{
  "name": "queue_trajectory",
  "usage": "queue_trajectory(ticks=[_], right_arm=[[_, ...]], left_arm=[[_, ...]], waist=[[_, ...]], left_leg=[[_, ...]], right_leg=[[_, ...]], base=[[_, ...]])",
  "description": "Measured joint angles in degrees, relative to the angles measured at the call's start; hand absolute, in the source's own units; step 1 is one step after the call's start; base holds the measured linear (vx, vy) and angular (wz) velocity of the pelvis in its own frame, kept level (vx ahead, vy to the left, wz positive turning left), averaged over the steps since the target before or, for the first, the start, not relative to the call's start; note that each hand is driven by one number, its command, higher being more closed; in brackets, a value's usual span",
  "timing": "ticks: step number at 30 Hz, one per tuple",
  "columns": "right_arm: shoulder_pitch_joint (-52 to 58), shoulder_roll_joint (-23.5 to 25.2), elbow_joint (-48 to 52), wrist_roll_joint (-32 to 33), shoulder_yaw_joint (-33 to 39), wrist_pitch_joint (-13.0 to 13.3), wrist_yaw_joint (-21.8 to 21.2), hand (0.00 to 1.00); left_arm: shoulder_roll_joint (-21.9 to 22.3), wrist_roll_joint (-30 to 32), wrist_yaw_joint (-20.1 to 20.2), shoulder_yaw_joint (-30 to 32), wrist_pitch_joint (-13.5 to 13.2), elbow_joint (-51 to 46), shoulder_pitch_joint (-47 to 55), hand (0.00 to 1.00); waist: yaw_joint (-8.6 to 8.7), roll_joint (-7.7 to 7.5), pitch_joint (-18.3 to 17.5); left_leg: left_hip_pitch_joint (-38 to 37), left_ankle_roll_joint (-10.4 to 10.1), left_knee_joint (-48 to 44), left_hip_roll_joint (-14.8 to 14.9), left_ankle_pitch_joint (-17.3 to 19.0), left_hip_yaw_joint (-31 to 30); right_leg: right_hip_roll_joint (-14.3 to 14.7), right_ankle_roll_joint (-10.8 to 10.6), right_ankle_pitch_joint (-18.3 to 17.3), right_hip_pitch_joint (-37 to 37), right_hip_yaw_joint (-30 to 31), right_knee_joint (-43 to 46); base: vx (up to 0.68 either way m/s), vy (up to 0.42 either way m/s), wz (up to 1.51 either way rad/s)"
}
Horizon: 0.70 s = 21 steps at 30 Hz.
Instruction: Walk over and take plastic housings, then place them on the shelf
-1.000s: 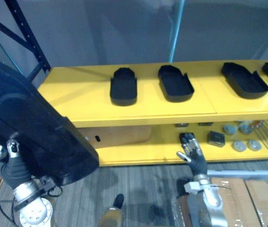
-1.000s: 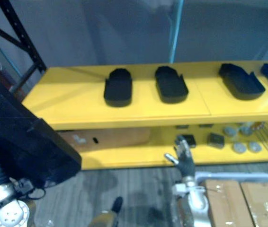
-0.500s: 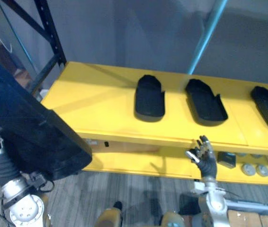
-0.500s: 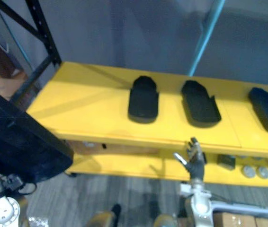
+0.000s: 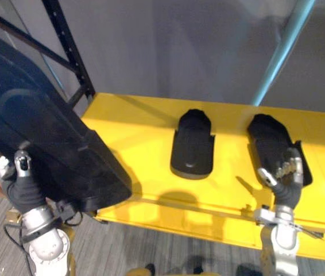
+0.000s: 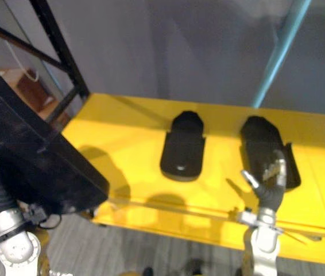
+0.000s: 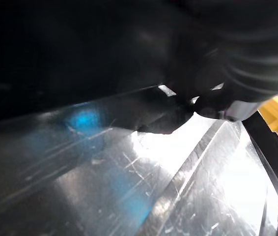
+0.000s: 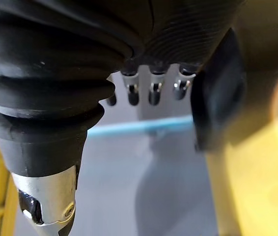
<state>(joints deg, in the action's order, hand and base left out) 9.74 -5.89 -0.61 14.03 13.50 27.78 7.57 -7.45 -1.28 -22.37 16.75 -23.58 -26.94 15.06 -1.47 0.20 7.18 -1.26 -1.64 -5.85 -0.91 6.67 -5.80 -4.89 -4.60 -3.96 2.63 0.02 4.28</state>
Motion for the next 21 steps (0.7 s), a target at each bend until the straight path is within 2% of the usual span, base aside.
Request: queue_trajectory(ticks=[3,5,7,8,9,10,11,13,15,16,17,19,21], right_arm=[[0.1,0.7,0.6,-0.2,0.5,0.6,0.4,0.00],[0.2,1.2,3.3,-0.8,1.2,1.4,2.8,0.00],[0.2,1.4,8.8,-8.9,4.3,3.3,13.9,0.00],[0.2,1.4,10.5,-10.9,6.2,3.6,17.2,0.00],[0.0,1.2,13.1,-14.2,10.5,3.8,23.7,0.00],[0.1,0.7,15.2,-16.9,15.0,3.8,30.7,0.00],[0.2,0.4,16.1,-17.6,17.0,3.8,33.5,0.00],[0.5,-0.8,19.0,-23.0,24.2,2.7,45.1,0.00],[1.2,-1.0,19.3,-24.5,27.6,1.9,49.9,0.00],[2.7,-0.9,19.2,-24.7,30.3,0.8,54.1,0.00],[3.3,-0.8,19.2,-24.9,31.4,0.6,56.0,0.00],[4.3,0.1,18.8,-24.6,32.6,0.6,58.4,0.00],[6.0,2.6,16.7,-23.8,32.3,0.4,58.8,0.00]], left_arm=[[-0.8,0.2,-1.2,1.1,0.1,0.1,0.0,1.00],[-1.6,0.2,-1.8,1.3,0.1,0.1,0.0,1.00],[-1.8,0.2,-2.4,2.7,0.1,0.2,0.0,1.00],[-2.0,0.2,-2.7,3.3,0.1,0.2,-0.1,1.00],[-2.5,0.1,-3.5,4.1,0.1,0.2,-0.1,1.00],[-3.0,0.0,-3.9,5.5,0.1,0.2,-0.1,1.00],[-3.1,0.0,-4.0,6.1,0.1,0.2,-0.1,1.00],[-3.3,-0.7,-4.4,9.3,0.1,0.2,-0.1,1.00],[-3.3,-1.1,-4.5,10.4,0.0,0.2,-0.1,1.00],[-3.3,-1.2,-4.3,10.7,0.0,0.2,-0.2,1.00],[-3.3,-1.2,-4.1,11.1,0.0,0.2,-0.2,1.00],[-3.3,-1.8,-3.6,11.8,0.0,0.2,-0.1,1.00],[-3.3,-3.0,-3.3,11.7,0.0,0.2,-0.1,1.00]], waist=[[0.82,-0.29,-0.1],[0.85,-0.29,-0.2],[1.07,-0.25,-0.2],[1.13,-0.23,-0.2],[1.16,-0.20,-0.2],[1.51,-0.03,-0.4],[1.76,0.13,-0.5],[3.42,1.22,-1.8],[4.05,1.96,-2.5],[4.53,2.43,-3.2],[4.87,2.55,-3.3],[5.22,3.10,-3.8],[5.49,3.26,-4.1]], left_leg=[[-1.8,0.0,1.0,0.1,0.0,1.0],[-2.4,0.0,1.4,0.1,0.0,2.0],[-2.7,0.0,1.5,0.1,0.0,2.6],[-2.6,0.0,1.5,0.1,0.0,2.6],[-2.5,0.0,1.5,0.1,0.0,2.6],[-2.4,-0.1,1.7,0.1,-0.1,2.5],[-2.5,-0.2,2.1,0.1,-0.2,2.6],[-2.7,-0.5,3.7,0.3,-0.5,3.3],[-2.8,-0.2,3.8,0.3,-0.8,3.5],[-2.9,-0.1,4.0,0.4,-0.9,4.0],[-3.1,-0.1,4.1,0.4,-0.9,4.8],[-3.9,-0.2,4.8,0.7,-1.1,5.7],[-4.6,-0.2,5.3,0.9,-1.1,6.6]], right_leg=[[-0.1,-0.1,0.1,1.0,0.4,-0.4],[-0.1,-0.1,0.1,1.2,0.9,-0.5],[-0.1,-0.1,0.1,1.4,1.4,-0.6],[-0.1,-0.1,0.1,1.4,1.3,-0.7],[-0.1,0.0,0.1,1.4,1.2,-0.9],[-0.1,0.0,0.0,1.5,0.9,-0.9],[-0.2,0.1,0.0,1.6,0.8,-0.8],[-0.4,0.1,-0.1,1.4,0.2,-0.9],[-0.4,0.1,-0.1,1.4,0.2,-0.9],[-0.4,0.1,-0.1,1.3,0.4,-0.9],[-0.4,0.1,-0.1,1.3,0.7,-0.9],[-0.2,0.1,-0.1,1.4,1.6,-0.8],[-0.1,0.1,-0.1,1.5,2.0,-0.8]], base=[[0.03,0.016,-0.17],[-0.01,0.015,-0.19],[-0.04,0.004,-0.10],[-0.05,-0.012,-0.01],[-0.06,-0.020,0.04],[-0.06,-0.022,0.05],[-0.05,-0.018,0.08],[-0.02,-0.006,0.09],[0.01,0.002,-0.02],[0.02,0.008,-0.11],[0.02,0.008,-0.14],[0.02,0.009,-0.22],[0.01,-0.002,-0.19]])
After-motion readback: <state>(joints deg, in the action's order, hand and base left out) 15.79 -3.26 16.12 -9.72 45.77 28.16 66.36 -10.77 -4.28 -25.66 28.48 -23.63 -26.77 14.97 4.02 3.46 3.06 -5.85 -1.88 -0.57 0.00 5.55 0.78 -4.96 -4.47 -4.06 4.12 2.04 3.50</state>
